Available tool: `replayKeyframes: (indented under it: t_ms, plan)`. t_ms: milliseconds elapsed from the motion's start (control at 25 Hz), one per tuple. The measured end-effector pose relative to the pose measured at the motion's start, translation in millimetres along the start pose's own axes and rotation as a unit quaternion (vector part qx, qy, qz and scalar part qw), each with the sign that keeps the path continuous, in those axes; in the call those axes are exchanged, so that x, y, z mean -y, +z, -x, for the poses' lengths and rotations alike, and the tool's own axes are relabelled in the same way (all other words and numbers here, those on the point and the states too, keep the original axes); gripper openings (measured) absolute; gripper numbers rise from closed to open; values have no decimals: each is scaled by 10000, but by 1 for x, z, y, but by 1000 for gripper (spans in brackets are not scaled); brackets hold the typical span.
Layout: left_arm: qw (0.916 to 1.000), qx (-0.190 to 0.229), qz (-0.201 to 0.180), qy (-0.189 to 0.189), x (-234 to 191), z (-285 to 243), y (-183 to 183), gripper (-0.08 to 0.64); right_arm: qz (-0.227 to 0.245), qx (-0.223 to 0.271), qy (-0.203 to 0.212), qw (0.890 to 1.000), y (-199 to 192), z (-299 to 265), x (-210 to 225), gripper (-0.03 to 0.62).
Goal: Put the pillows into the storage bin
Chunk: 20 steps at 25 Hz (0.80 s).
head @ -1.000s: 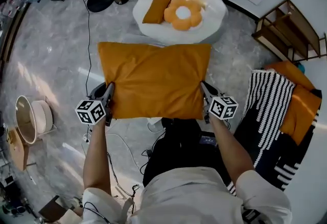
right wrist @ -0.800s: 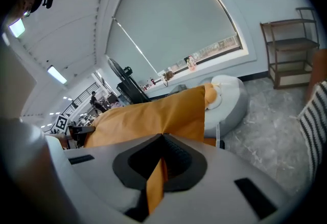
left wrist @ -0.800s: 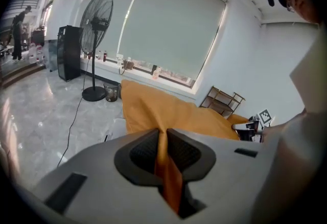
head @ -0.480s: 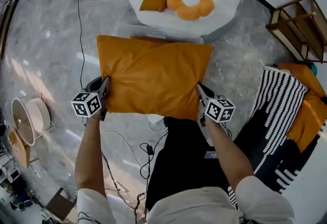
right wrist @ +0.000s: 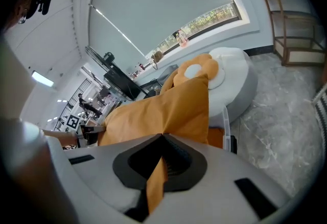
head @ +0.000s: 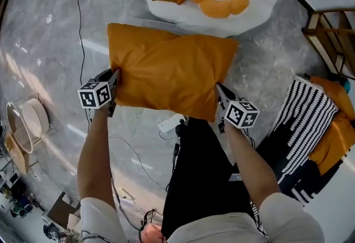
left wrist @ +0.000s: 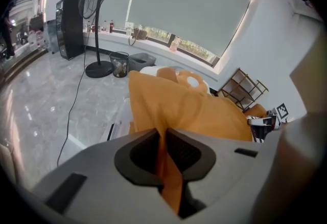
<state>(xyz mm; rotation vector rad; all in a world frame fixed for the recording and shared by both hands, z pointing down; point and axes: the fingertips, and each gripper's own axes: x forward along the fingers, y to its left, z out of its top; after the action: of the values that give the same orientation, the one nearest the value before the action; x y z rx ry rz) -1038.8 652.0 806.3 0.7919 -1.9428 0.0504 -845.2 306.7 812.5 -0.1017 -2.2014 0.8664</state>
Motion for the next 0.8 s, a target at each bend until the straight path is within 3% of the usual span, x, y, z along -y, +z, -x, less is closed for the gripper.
replayKeyframes:
  t_ms: [200, 280, 320, 400, 560, 800]
  plan:
    - [9983, -458, -128, 352, -30, -40, -13, 93, -81, -205, -34, 9998, -17, -30, 15, 29]
    - [9958, -597, -238, 658, -42, -51, -20, 216, 19, -202, -97, 9997, -22, -40, 20, 31]
    - [9949, -550, -353, 766, -44, -54, -19, 221, 109, -222, -164, 9996, -23, -44, 22, 34]
    - [9951, -314, -593, 730, -35, -55, -12, 218, 223, -289, -231, 9991, -28, -48, 22, 40]
    - [9967, 351, -710, 152, 11, -43, -1, 137, 463, -216, -123, 9986, -26, -36, 11, 40]
    - [9880, 1385, -592, -350, 82, 14, 8, 27, 1071, 703, 186, 9916, 27, 14, -27, 40]
